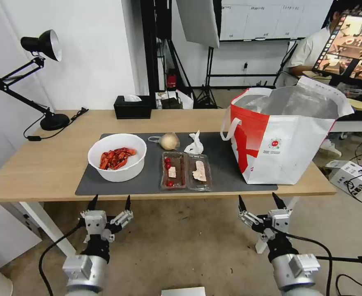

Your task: Pick up the trash from the table and place it into the takeout bag.

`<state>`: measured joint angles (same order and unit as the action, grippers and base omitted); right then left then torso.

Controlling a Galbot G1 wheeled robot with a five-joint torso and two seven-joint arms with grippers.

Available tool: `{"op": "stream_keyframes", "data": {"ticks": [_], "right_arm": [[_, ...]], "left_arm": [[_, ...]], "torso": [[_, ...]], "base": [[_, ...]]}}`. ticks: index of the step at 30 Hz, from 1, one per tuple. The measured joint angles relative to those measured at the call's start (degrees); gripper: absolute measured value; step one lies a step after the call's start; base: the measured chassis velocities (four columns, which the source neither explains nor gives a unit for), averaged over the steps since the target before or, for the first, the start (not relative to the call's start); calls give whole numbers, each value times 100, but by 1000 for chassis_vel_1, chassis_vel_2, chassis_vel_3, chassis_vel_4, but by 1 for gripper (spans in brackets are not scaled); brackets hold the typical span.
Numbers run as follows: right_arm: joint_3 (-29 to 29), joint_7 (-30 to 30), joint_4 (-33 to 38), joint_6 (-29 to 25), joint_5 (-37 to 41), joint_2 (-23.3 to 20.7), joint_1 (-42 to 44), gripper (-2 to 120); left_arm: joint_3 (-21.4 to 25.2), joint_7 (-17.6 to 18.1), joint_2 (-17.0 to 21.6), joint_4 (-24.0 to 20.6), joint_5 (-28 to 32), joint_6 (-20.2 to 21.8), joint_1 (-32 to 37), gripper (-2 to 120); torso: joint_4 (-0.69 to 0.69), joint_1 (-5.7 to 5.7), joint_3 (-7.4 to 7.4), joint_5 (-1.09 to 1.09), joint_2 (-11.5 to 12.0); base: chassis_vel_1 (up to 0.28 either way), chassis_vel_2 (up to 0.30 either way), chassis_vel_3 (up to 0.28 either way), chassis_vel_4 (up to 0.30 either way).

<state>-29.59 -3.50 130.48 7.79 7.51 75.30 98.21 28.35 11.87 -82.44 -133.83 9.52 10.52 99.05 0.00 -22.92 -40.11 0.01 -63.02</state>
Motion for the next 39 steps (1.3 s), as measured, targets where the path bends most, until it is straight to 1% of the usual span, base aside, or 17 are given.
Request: {"op": "stream_keyframes", "data": {"ticks": [1, 2, 4, 6, 7, 8, 9, 10, 12, 13, 16, 17, 23, 26, 28, 32, 39], "right_arm": [[35, -60, -29, 140, 142, -293, -119, 100], [35, -60, -29, 140, 142, -293, -119, 100], [92, -82, -92, 226, 317, -528, -237, 100], [176, -123, -214, 371, 620, -846, -474, 100], [176, -123, -214, 371, 620, -846, -474, 100], [225, -142, -288, 428, 802, -1023, -604, 100], [277, -129, -327, 311, 950, -1068, -674, 100], [277, -129, -327, 311, 950, -1068, -674, 100], [392, -77, -411, 17, 1330, -1077, -819, 100], [392, -77, -411, 17, 1330, -1077, -819, 100], [506, -35, -460, -185, 1683, -1031, -888, 100], [506, -35, -460, -185, 1683, -1031, -888, 100], [544, -33, -476, -232, 1943, -963, -899, 100], [533, -33, -477, -236, 2003, -958, -894, 100], [522, -33, -477, -239, 2061, -951, -885, 100], [522, -36, -493, -241, 2104, -941, -888, 100], [525, -44, -512, -241, 2181, -929, -888, 100]], "left_arm": [[-68, 253, 80, -36, 213, 165, -96, 100], [-68, 253, 80, -36, 213, 165, -96, 100], [-82, 330, 126, -37, 296, 142, -141, 100], [-81, 335, 135, -37, 306, 64, -147, 100], [-81, 335, 135, -37, 306, 64, -147, 100], [-66, 335, 136, -48, 310, 2, -145, 100], [-46, 336, 136, -75, 310, -34, -141, 100], [-46, 336, 136, -75, 310, -34, -141, 100], [-23, 325, 149, -88, 303, -97, -142, 100], [-23, 325, 149, -88, 303, -97, -142, 100], [-26, 271, 139, -34, 212, -195, -137, 100], [-26, 271, 139, -34, 212, -195, -137, 100], [-96, 50, 88, 70, -252, -402, -38, 100], [-101, -13, 84, 80, -314, -459, -25, 100], [-82, -127, 89, 112, -413, -596, -14, 100], [-58, -211, 91, 154, -505, -698, 6, 100], [-60, -237, 77, 217, -636, -730, 49, 100]], "torso": [[2, -1, 0, 0, 0], [2, -1, 0, 0, 0], [-3, 0, 0, 0, 0], [-1, 0, 0, 0, 0], [-1, 0, 0, 0, 0], [3, -1, 0, -1, 0], [-1, -1, 0, 0, 0], [-1, -1, 0, 0, 0], [-1, 0, 0, 0, 0], [-1, 0, 0, 0, 0], [0, -1, 0, -1, 0], [0, -1, 0, -1, 0], [0, 0, 0, -1, 0], [0, 0, 0, -1, 0], [-1, 0, 0, -1, 0], [0, 0, 0, -1, 0], [0, 1, 0, -1, 0]], "base": [[0, 0, 0, 0], [0, 0, 0, 0], [0, 0, 0, 0], [0, 0, 0, 0], [0, 0, 0, 0], [0, 0, 0, 0], [0, 0, 0, 0], [0, 0, 0, 0], [0, 0, 0, 0], [0, 0, 0, 0], [0, 0, 0, 0], [0, 0, 0, 0], [0, 0, 0, 0], [0, 0, 0, 0], [0, 0, 0, 0], [0, 0, 0, 0], [0, 0, 0, 0]]}}
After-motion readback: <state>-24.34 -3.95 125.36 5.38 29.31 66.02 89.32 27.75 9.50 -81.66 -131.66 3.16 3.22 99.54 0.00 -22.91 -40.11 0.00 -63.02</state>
